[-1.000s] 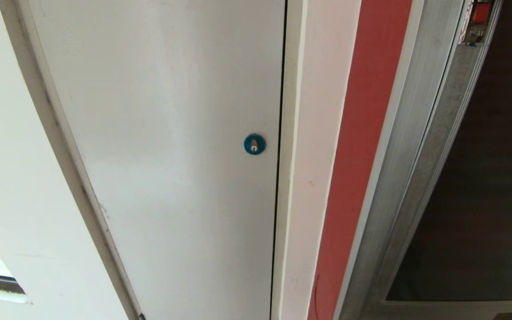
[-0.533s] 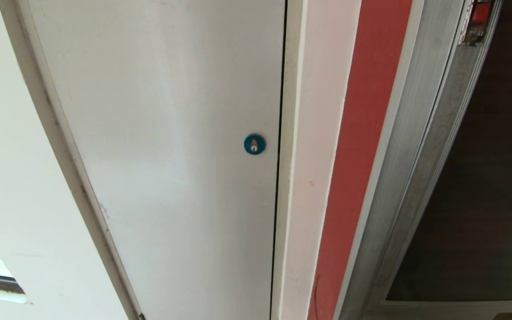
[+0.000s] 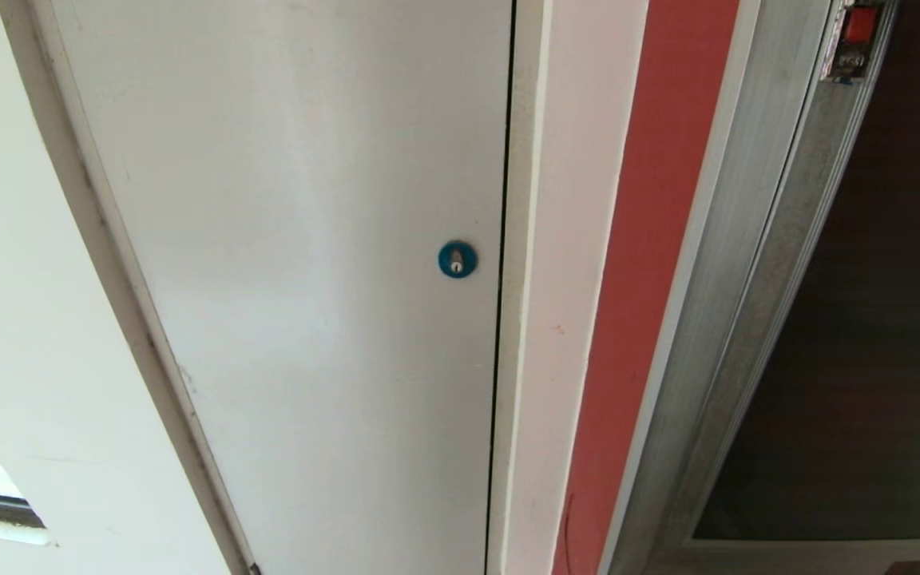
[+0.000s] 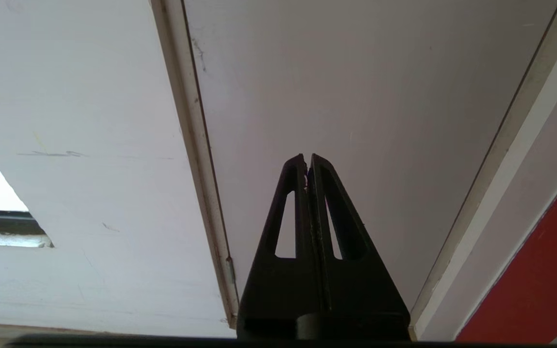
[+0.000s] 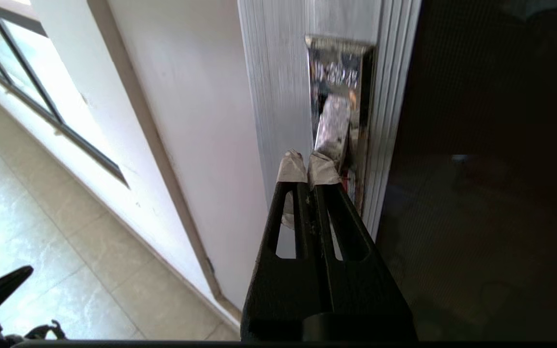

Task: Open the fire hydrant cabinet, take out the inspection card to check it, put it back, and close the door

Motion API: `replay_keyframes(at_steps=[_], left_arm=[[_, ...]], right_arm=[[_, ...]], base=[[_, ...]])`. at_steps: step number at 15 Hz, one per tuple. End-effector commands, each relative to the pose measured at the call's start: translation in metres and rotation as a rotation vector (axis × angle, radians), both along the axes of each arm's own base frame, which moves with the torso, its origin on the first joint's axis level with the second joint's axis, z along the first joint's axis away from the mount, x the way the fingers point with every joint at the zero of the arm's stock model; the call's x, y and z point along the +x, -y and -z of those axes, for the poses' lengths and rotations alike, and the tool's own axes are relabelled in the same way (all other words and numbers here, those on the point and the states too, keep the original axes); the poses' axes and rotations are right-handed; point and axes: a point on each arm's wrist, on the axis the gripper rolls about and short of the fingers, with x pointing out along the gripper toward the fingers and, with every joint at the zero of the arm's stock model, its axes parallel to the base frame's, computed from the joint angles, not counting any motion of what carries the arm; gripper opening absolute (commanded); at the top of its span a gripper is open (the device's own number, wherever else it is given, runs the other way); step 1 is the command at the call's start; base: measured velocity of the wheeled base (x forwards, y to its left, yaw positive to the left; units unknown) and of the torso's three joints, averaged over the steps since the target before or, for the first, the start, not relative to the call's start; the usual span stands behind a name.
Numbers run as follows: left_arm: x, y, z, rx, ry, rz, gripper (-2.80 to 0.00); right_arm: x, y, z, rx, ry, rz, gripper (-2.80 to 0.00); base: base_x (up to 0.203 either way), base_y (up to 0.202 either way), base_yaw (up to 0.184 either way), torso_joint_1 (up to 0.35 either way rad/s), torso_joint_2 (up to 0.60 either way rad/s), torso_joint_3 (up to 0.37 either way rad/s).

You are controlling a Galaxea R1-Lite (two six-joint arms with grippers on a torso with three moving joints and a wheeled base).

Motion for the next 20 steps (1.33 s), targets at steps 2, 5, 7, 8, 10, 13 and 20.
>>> replay_keyframes(at_steps=[2, 5, 7, 8, 10, 13, 20], left_arm=[[0.0, 0.0, 0.0, 0.0, 0.0, 0.0, -2.8], [0.0, 0.0, 0.0, 0.0, 0.001, 0.0, -2.8], [0.0, 0.0, 0.0, 0.0, 0.0, 0.0, -2.8], [0.0, 0.0, 0.0, 0.0, 0.0, 0.0, -2.8], [0.0, 0.0, 0.0, 0.0, 0.0, 0.0, -2.8], [0.0, 0.0, 0.0, 0.0, 0.001, 0.0, -2.8], [0.0, 0.0, 0.0, 0.0, 0.0, 0.0, -2.8]], right_arm=[[0.004, -0.001, 0.002, -0.004, -0.006, 0.013, -2.8], [0.008, -0.001, -0.001, 0.005, 0.034, 0.031, -2.8], [0.01, 0.002, 0.0, 0.002, 0.033, 0.051, -2.8], [0.011, 0.002, 0.001, 0.0, 0.025, 0.054, -2.8], [0.015, 0.001, 0.008, -0.008, -0.001, 0.054, -2.8], [0.018, 0.001, 0.013, -0.013, -0.02, 0.054, -2.8], [0.02, 0.0, 0.011, -0.006, 0.012, 0.054, -2.8]], base=[[0.0, 0.0, 0.0, 0.0, 0.0, 0.0], [0.0, 0.0, 0.0, 0.0, 0.0, 0.0], [0.0, 0.0, 0.0, 0.0, 0.0, 0.0], [0.0, 0.0, 0.0, 0.0, 0.0, 0.0], [0.0, 0.0, 0.0, 0.0, 0.0, 0.0], [0.0, 0.0, 0.0, 0.0, 0.0, 0.0], [0.0, 0.0, 0.0, 0.0, 0.0, 0.0]])
